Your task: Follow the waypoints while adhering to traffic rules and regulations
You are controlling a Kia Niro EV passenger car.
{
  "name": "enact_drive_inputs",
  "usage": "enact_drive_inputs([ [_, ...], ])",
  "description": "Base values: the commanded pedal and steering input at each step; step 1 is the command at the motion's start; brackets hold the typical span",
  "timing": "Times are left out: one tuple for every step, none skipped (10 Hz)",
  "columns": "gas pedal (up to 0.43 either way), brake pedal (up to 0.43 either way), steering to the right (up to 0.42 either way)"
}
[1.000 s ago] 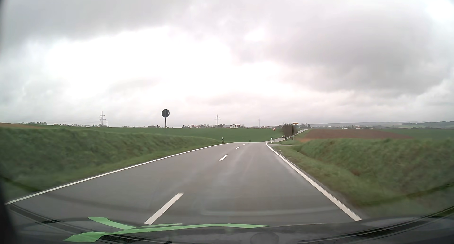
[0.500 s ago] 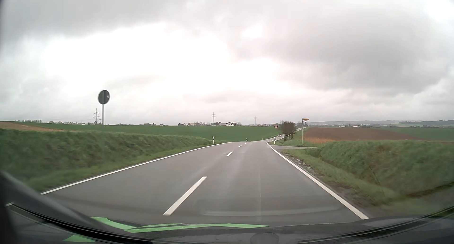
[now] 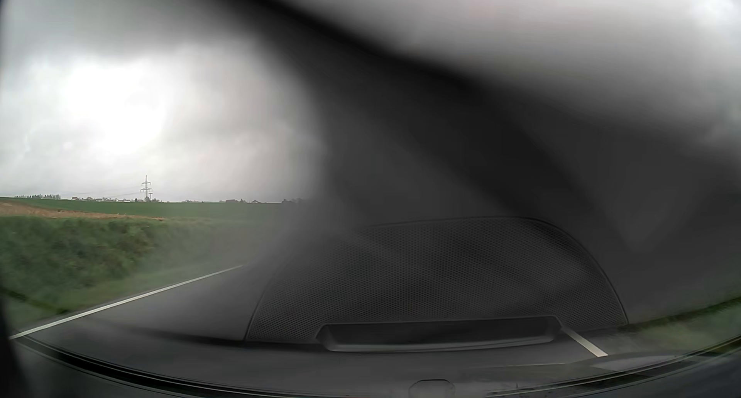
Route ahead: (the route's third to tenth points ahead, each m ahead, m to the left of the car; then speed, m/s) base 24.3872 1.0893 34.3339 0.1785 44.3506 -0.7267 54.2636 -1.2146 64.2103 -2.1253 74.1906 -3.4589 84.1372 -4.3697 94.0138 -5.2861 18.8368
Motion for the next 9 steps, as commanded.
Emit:
enact_drive_inputs([
  [0.087,0.0,0.01],
  [0.087,0.0,0.01],
  [0.087,0.0,0.01],
  [0.079,0.0,0.01],
  [0.059,0.0,0.01],
  [0.028,0.0,0.01],
  [0.02,0.0,0.01],
  [0.028,0.0,0.01],
  [0.047,0.0,0.01],
])
